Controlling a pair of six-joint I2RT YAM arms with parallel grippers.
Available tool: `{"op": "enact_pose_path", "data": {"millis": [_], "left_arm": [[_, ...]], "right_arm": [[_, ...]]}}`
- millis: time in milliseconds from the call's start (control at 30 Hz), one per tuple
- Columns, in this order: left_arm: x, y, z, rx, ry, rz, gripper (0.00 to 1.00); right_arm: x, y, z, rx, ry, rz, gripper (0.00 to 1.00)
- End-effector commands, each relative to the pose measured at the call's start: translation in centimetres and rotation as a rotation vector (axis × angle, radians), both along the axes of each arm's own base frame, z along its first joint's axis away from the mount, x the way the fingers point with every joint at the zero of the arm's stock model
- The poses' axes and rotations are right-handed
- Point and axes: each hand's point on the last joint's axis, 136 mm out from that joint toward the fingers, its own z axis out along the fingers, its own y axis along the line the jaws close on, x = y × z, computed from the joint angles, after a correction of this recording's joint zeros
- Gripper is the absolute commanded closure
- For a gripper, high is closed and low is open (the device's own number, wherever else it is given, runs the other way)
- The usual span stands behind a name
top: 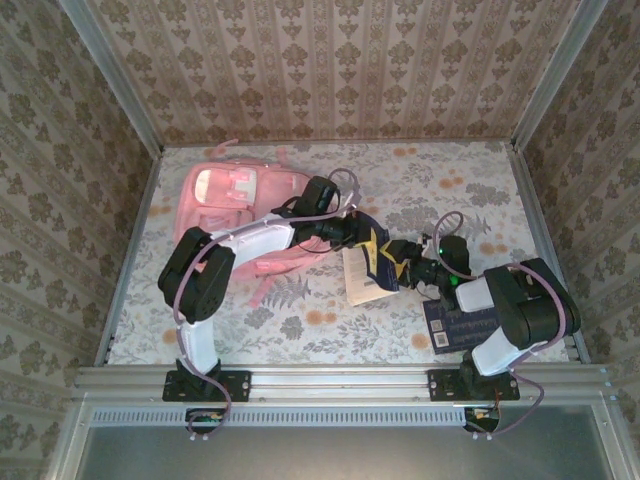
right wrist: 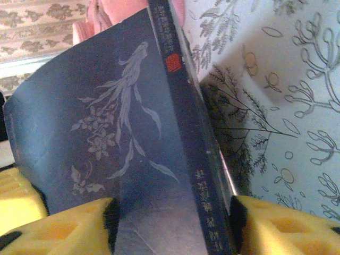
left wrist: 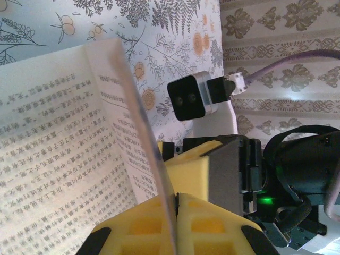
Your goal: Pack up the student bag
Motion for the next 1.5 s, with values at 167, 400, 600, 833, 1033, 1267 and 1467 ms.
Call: {"op": "enact_pose_path", "data": {"millis": [167,400,600,833,1033,1267,1467], "left_arm": [[-1.3,2.3,-2.1,0.111,-0.015,-0.018,0.76],[-0.8,6.7,-2.5,0.261,-0.049,0.053,0.46],[-1.0,10.6,-3.2,0.335,-0.022,0.129,0.34],[-1.2,7.6,-2.7,0.136,0.097,0.145,0.28],[0.2,5.1,2.3,-0.095,0.077,0.17,0.27],[-0.3,4.0,5.2,-0.216,0.029,0.159,0.29],[-0.9,2.5,6.9,-0.32,0.012,0.138,0.32]], "right_arm": [[0.3,0.5,-0.4,-0.012,-0.035,-0.01,0.62],[-0.2,-0.4,-2.7,-0.112,0.007,-0.046,1.0],[-0.7,-1.4,-0.5,-0.212,-0.078,-0.052,1.0],[-2.2,-1.4,8.4,-0.184,-0.317,-0.044,1.0],[-3.3,-1.3,12.3,-0.133,-0.384,-0.047,1.0],[-3.0,-1.3,13.4,-0.074,-0.402,-0.067,1.0],[-2.4,-1.4,13.7,-0.058,-0.393,-0.089,1.0]]}}
